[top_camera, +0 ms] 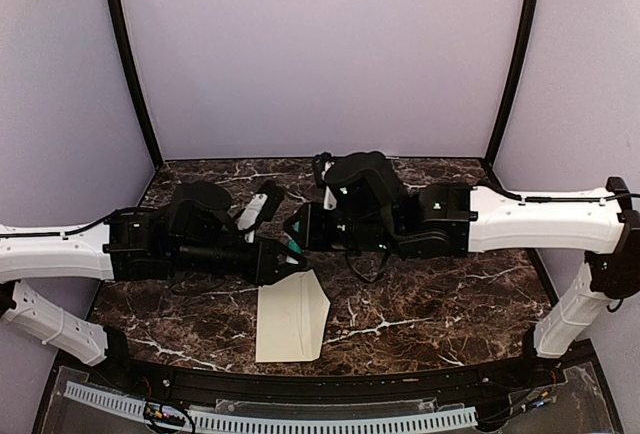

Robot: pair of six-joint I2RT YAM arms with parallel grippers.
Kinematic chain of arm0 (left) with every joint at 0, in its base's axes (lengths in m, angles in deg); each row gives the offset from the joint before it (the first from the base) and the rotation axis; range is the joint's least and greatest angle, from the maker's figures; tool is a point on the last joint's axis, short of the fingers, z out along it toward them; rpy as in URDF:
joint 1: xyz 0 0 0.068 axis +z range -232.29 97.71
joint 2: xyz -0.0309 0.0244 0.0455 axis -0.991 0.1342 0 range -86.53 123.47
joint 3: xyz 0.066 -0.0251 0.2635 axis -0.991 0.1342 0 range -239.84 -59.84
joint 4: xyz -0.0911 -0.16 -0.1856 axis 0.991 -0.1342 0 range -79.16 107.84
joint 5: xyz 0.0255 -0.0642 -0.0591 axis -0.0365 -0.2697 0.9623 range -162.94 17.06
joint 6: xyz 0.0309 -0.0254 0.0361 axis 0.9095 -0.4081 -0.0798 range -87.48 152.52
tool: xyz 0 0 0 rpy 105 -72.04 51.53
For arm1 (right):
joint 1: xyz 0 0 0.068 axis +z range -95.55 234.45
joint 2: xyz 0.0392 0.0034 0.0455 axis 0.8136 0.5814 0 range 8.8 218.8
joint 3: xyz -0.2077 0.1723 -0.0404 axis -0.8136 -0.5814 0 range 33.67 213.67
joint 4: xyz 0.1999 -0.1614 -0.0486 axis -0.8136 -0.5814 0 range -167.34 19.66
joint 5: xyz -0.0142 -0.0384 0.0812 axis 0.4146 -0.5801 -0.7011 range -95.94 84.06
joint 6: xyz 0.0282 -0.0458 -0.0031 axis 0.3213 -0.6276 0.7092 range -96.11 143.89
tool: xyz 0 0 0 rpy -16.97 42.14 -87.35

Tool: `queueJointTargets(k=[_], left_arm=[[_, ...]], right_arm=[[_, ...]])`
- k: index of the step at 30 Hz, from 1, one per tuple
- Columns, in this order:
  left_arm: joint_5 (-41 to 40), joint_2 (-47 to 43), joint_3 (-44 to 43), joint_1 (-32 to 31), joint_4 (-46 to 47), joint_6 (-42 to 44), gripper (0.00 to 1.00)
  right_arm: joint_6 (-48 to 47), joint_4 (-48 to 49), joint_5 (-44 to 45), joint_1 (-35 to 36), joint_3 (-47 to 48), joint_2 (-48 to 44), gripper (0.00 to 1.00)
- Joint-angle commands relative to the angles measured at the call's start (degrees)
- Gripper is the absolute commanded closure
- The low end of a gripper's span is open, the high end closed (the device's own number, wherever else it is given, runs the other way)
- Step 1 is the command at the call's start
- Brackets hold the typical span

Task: Place the letter into the envelope and seal it
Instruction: Unscrew the solid glue.

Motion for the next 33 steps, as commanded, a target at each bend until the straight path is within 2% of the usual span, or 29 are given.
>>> queueJointTargets(k=[1, 4, 7, 9, 12, 19, 25, 30, 33], left_arm=[[1.6, -2.1, 0.5, -0.3, 5.7, -3.7, 1.0], [3.7, -5.1, 3.1, -0.3, 10.7, -6.4, 1.0], [8.2, -6.9, 4.6, -0.3, 15.9, -8.1, 1.0], [11.5, -8.0, 5.4, -0.3, 19.1, -8.9, 1.0], [17.5, -8.8, 6.4, -0.3, 23.6, -9.5, 1.0], [29.8, -9.2, 6.2, -0.3, 32.7, -8.4, 1.0], [37.1, -8.3, 5.4, -0.3, 36.4, -8.9, 1.0], [39.9, -6.5, 4.4, -0.4, 36.9, -9.5, 1.0], [40.6, -6.1, 4.3, -0.4, 37.5, -9.9, 1.0]], right_arm=[[-1.1, 4.7, -0.7, 1.3, -0.3, -3.8, 0.83], [-3.1, 10.5, -3.2, 1.3, -5.3, -8.6, 0.6], [-5.6, 18.1, -8.2, 0.9, -10.8, -13.9, 0.31], [-6.7, 22.9, -13.7, 0.4, -14.2, -17.5, 0.2], [-6.8, 30.8, -19.6, -0.8, -19.9, -21.5, 0.11], [-6.8, 44.4, -32.0, -3.7, -26.5, -24.6, 0.08], [-6.1, 52.8, -42.6, -3.8, -25.2, -21.4, 0.12], [-5.4, 54.2, -46.7, -3.4, -22.2, -17.5, 0.23], [-5.2, 55.2, -47.1, -3.3, -21.8, -16.6, 0.37]])
